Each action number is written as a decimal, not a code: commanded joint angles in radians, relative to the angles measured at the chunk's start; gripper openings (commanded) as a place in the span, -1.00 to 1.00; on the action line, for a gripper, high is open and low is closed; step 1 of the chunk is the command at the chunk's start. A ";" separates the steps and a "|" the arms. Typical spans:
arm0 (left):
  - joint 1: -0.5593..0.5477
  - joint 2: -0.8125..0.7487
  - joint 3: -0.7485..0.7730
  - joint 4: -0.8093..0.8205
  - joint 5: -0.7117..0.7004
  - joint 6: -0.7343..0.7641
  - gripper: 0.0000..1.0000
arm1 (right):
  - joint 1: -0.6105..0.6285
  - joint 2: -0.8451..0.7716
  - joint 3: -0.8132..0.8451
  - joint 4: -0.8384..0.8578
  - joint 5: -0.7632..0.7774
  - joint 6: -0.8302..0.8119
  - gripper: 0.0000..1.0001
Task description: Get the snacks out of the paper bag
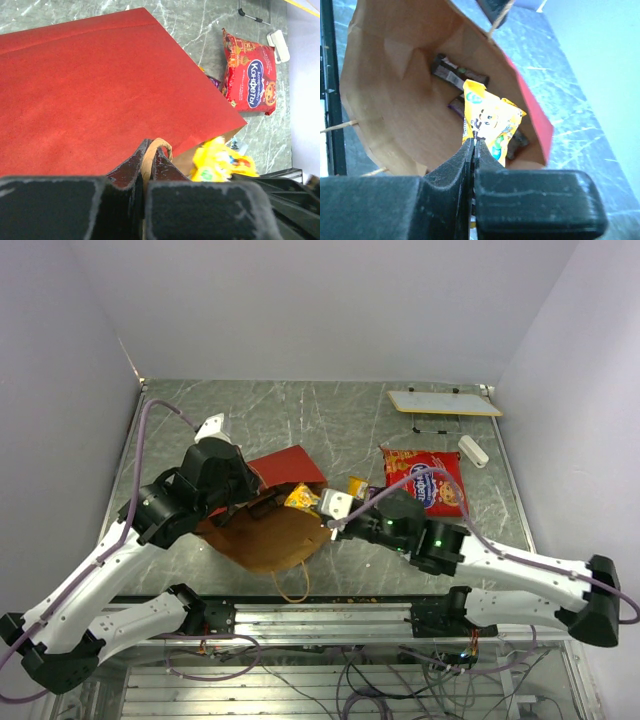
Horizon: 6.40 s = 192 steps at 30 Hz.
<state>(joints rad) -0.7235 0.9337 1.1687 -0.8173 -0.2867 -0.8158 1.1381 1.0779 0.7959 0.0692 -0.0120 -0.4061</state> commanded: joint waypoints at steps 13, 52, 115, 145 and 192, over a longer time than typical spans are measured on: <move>-0.004 0.066 0.085 -0.063 -0.026 0.183 -0.86 | -0.059 -0.053 0.010 0.194 0.545 -0.091 -1.00; -0.004 0.080 0.093 -0.027 0.030 0.202 -0.86 | -0.336 0.240 -0.125 -0.008 0.560 0.979 0.02; -0.002 -0.214 -0.160 0.242 0.174 -0.048 -0.86 | 0.133 0.859 0.172 0.677 -0.101 -0.181 0.18; -0.003 -0.181 -0.081 0.240 0.214 0.015 -0.86 | 0.048 1.255 0.703 0.343 -0.015 -0.710 0.22; -0.002 -0.063 -0.019 0.113 -0.017 -0.146 -0.86 | 0.085 0.014 0.084 0.210 0.279 0.135 -1.00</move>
<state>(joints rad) -0.7235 0.8528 1.0939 -0.7078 -0.2962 -0.9627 1.2240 1.1702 0.8181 0.2882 0.0742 -0.3649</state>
